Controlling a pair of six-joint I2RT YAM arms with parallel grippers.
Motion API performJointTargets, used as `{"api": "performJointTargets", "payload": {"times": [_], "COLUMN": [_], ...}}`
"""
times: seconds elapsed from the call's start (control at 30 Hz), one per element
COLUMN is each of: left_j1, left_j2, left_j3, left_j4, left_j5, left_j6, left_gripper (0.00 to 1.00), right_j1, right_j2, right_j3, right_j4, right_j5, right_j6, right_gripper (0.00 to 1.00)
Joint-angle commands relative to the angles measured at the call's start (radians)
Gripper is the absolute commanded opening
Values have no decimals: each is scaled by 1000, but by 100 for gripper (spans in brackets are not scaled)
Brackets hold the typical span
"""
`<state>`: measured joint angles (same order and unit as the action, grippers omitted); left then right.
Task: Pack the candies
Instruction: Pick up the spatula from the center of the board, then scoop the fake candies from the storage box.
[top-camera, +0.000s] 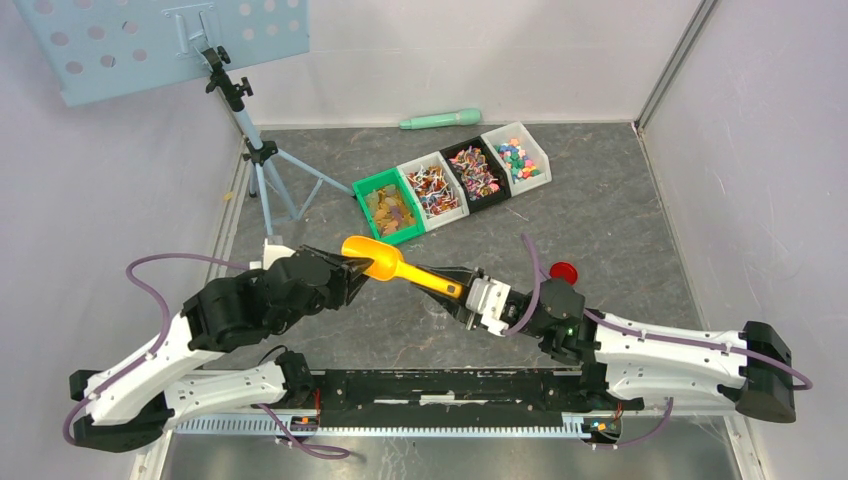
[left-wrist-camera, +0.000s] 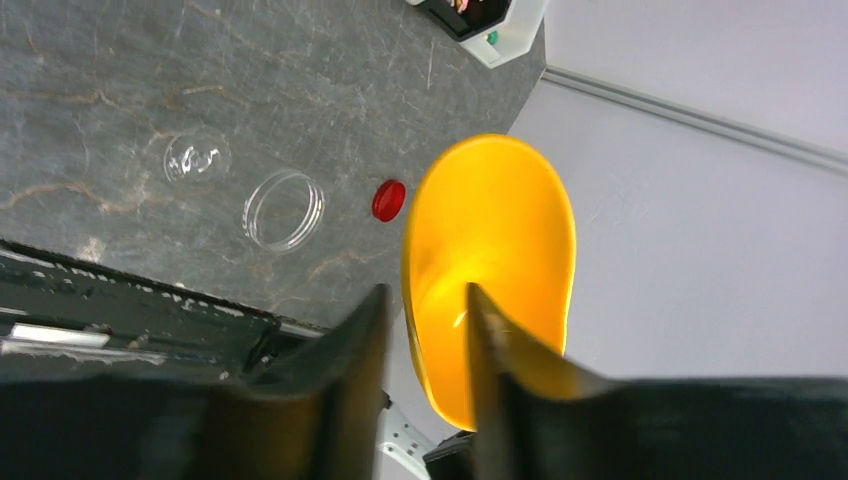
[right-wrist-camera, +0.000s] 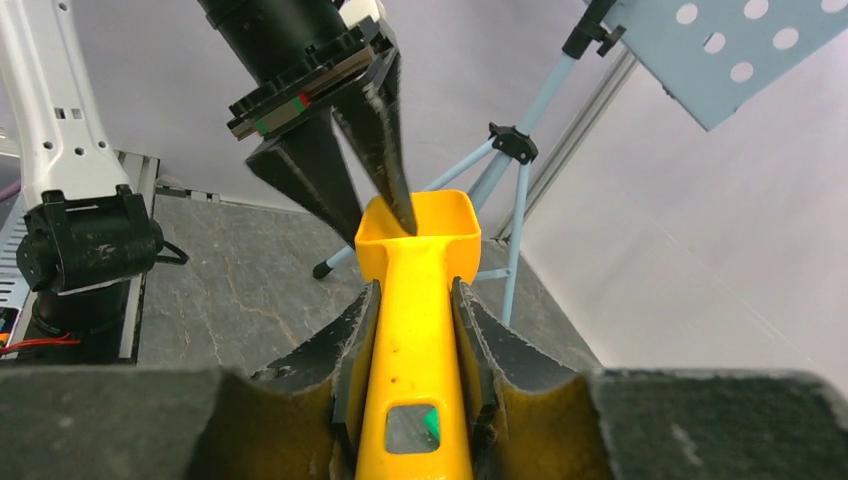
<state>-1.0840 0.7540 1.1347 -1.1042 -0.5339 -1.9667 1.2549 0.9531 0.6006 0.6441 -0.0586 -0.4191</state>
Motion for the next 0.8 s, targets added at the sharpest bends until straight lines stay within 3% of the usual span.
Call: {"api": "performJointTargets", "payload": {"times": [0.0,0.17,0.23,0.37,0.47,0.53,0.63,0.77], "left_j1": [0,0,0,0,0,1,-1,-1], "left_j2": [-1,-30,-48,-103,-137,-153,-174,-207], "left_j3": [15,5,-6,-45,-75,-95,-134,-202], "left_j4": [19,19,51,227,360,384,369,370], "left_j5": [-79,-184,-228,-257,-166,-101,-83,-92], "left_j6": [47,177,316,748,1151,1342,1521,1636], "left_gripper": [49,88,99,100,100,100,100,100], "right_j1": [5,3,-8,-69,-137,-192,-257,-332], "right_j2": [-35,-73,-85,-74,-51,-43,-19,61], "right_j3": [33,40,59,108,164,187,207,292], "right_j4": [-10,-75,-131,-253,-363,-409,-459,-595], "right_j5": [128,341,424,482,525,518,470,434], "right_j6": [62,120,139,147,196,235,259,289], "right_gripper": [0,0,0,0,0,0,0,0]}}
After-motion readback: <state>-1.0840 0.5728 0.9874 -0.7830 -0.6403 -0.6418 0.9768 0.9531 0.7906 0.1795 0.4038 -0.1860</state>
